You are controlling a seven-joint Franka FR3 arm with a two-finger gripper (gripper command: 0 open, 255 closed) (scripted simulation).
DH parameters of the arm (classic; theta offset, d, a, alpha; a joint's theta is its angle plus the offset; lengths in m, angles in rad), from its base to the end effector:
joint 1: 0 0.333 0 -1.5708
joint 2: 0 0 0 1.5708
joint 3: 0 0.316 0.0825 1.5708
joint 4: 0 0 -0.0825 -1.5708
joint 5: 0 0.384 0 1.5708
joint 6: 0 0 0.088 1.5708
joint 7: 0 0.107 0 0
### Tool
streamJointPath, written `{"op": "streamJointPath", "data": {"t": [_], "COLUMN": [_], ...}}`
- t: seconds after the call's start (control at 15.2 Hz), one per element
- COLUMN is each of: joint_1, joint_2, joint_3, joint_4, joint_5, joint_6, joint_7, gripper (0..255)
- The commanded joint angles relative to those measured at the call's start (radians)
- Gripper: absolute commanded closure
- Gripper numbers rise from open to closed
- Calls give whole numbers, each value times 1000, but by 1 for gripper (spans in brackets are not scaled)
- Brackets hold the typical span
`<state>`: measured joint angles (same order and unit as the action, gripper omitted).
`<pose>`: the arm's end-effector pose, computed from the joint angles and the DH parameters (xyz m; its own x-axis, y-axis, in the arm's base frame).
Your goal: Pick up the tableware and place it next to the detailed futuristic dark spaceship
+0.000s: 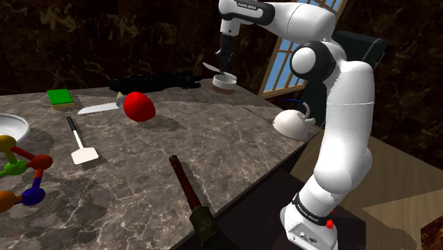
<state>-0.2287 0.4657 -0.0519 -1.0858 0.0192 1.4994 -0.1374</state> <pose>0.6566 -0.1776 0.5570 0.9893 -0.1367 -0.0516 -0.1371 -0.9906 -0.0030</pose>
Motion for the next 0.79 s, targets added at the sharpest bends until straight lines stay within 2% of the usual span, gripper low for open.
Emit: {"op": "streamJointPath", "data": {"t": [0.0, 0.73], "joint_1": [-10, -5], "joint_2": [44, -1], "joint_3": [-2, -2], "joint_4": [55, -164], "joint_5": [3, 1], "joint_6": [-12, 163], "joint_7": [-11, -11], "gripper": [255, 255]}}
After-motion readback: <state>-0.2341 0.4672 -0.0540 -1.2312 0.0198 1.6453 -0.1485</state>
